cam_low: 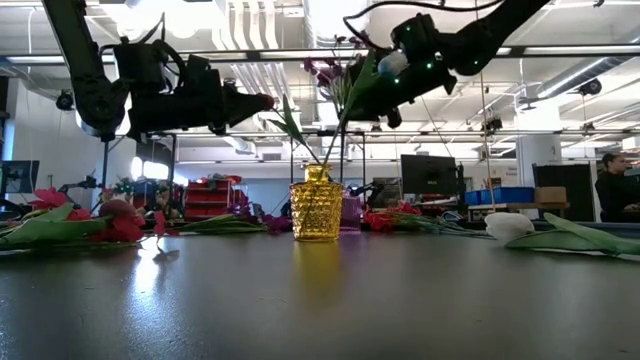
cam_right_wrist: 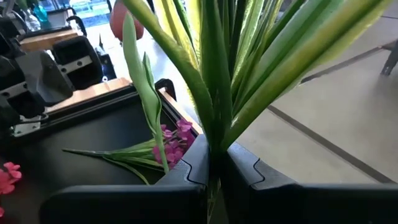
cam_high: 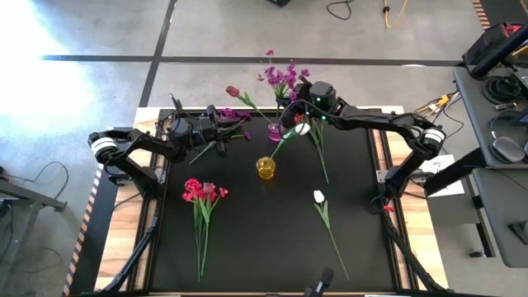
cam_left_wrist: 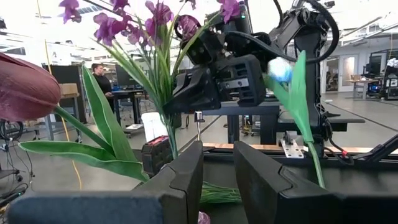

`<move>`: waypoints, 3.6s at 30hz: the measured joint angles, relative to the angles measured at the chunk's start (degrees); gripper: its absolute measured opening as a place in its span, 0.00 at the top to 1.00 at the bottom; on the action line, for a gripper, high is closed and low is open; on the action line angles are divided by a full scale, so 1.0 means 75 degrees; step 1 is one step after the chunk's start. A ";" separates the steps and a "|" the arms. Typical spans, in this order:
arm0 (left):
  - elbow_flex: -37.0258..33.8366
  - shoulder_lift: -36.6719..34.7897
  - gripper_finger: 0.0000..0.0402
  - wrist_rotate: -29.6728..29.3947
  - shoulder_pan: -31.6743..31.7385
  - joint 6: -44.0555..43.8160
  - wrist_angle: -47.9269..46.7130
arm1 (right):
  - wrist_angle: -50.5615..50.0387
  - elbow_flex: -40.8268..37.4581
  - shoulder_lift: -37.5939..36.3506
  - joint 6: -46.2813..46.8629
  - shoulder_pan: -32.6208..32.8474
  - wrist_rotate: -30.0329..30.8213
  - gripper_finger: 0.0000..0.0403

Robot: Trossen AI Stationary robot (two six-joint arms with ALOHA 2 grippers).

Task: Sort flowers into vase by color
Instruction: Put the bottom purple flowers into the violet vase, then put the purple flowers into the violet vase

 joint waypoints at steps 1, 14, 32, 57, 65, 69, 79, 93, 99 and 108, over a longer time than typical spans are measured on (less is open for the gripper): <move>0.0000 0.0000 0.81 0.0000 0.0001 0.0000 -0.0002 | 0.0000 0.0000 0.0019 -0.0003 0.0001 -0.0003 0.97; 0.0000 0.0000 0.81 0.0001 -0.0002 0.0000 0.0000 | -0.0142 -0.0009 0.0260 -0.0006 0.0055 -0.0007 0.97; -0.0003 0.0000 0.81 0.0003 0.0000 0.0000 0.0003 | -0.0322 -0.0009 0.0500 -0.0080 0.0060 0.0001 0.81; -0.0003 0.0000 0.81 0.0005 0.0000 0.0000 0.0000 | -0.1778 -0.0009 -0.0171 -0.0627 0.0140 0.0667 0.50; -0.0006 0.0000 0.81 0.0022 -0.0001 0.0000 -0.0034 | -0.3444 -0.0061 -0.1531 -0.0947 0.0231 0.1621 0.53; -0.0024 -0.0054 0.81 0.0183 0.0001 0.0000 -0.0059 | -0.3416 -0.0617 -0.2031 -0.1015 0.0254 0.1723 0.67; -0.0224 -0.1244 0.81 0.1084 -0.0033 0.0096 -0.1086 | -0.1395 -0.2666 -0.2372 -0.1038 0.0268 0.1402 0.97; 0.0081 -0.4935 0.81 0.0017 -0.0300 0.0414 -0.9613 | -0.0976 -0.3185 -0.2680 -0.1331 0.0271 0.1339 0.97; 0.0878 -0.5034 0.81 -0.2696 -0.0453 0.0084 -1.2868 | -0.0979 -0.3185 -0.2709 -0.1534 0.0268 0.1339 0.97; 0.1733 -0.3351 0.76 -0.3528 -0.0453 -0.0598 -1.4112 | -0.1009 -0.3185 -0.2709 -0.1507 0.0269 0.0935 0.97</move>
